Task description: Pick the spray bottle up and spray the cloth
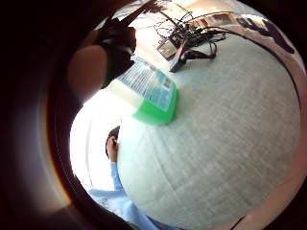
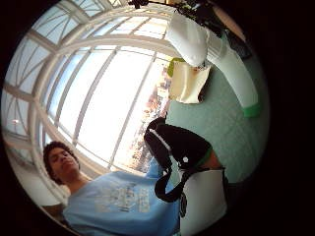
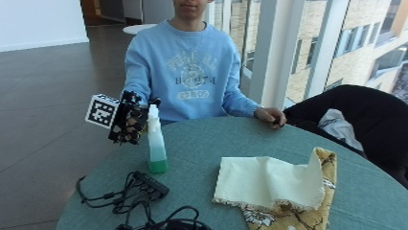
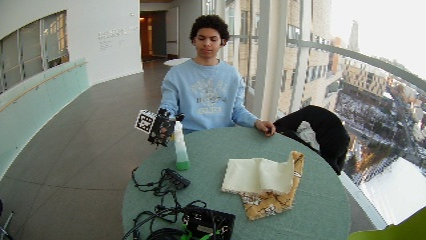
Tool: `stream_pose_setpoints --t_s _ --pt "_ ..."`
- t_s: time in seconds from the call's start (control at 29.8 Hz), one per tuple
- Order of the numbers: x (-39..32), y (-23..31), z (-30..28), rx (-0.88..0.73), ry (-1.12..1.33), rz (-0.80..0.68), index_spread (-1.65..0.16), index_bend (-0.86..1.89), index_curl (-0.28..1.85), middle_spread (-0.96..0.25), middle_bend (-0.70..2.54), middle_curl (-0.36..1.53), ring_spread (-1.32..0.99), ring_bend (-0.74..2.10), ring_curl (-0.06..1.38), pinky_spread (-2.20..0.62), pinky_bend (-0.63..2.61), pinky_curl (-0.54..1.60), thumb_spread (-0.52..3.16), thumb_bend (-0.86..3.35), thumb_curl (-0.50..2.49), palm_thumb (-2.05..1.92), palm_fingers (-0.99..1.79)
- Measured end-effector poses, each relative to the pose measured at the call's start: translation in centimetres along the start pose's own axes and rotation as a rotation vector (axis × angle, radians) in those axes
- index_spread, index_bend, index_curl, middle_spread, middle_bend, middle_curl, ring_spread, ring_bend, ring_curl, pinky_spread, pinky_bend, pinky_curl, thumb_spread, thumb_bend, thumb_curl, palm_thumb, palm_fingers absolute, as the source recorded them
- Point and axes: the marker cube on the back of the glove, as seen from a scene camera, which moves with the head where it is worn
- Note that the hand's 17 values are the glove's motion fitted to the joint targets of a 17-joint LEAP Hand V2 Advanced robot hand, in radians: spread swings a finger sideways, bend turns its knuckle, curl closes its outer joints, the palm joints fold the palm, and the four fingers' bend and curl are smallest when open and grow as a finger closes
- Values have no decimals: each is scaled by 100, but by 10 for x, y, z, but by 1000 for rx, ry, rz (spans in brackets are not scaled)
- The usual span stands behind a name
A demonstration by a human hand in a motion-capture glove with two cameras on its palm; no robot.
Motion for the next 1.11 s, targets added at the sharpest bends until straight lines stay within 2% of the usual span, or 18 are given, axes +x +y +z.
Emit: stream_pose_setpoints --t_s 0.27,0.44,0.64,0.77,0.91,1.11 --pt "13 -26 24 -33 -166 107 -40 12 22 -6 25 39 0 27 31 24 37 36 103 -2 28 50 55" --pt "23 -26 36 -75 -171 124 -39 12 22 -6 24 39 0 27 31 24 37 36 103 -2 28 53 55" --pt "31 -46 47 -53 -149 156 -39 13 23 -7 25 40 0 29 31 24 34 35 101 -1 30 57 58" --pt "31 -59 51 19 -145 160 -38 20 26 -7 29 41 0 25 30 24 27 33 100 1 31 65 66" --pt "31 -60 53 63 -121 135 -35 28 31 -8 29 41 -2 27 30 23 16 30 102 5 35 77 86" --pt "29 -67 53 125 -72 103 -28 32 37 -9 24 40 -5 33 33 21 15 28 95 6 41 88 102"
